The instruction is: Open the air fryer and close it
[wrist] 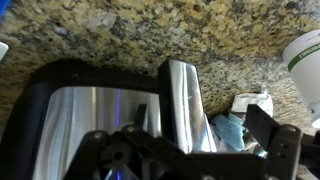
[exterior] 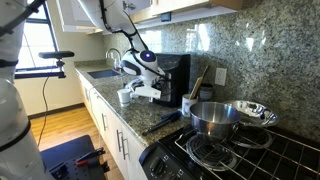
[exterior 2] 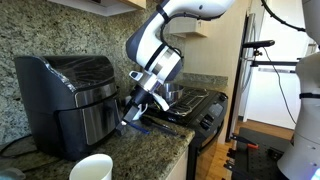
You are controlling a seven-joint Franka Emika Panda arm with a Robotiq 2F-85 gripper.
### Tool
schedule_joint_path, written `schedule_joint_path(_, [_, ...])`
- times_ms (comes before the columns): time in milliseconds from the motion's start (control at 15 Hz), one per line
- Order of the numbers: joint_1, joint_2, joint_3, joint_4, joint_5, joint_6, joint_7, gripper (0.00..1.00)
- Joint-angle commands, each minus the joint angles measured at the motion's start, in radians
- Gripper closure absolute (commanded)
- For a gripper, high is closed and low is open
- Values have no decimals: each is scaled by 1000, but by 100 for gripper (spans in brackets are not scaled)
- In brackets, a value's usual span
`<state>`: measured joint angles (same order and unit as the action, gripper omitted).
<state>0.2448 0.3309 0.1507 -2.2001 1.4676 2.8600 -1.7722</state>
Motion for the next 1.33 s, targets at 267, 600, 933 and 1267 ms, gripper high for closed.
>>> schedule_joint_path(267, [1,-13,7,2,59,22,-58,2])
schedule_joint_path(600, [-2,-13,6,0,56,14,-57,47])
schedule_joint_path(933, [-4,-10,2,1,49,8,-64,81])
schedule_joint_path(1267, [-5,-8,0,1,46,2,-63,81])
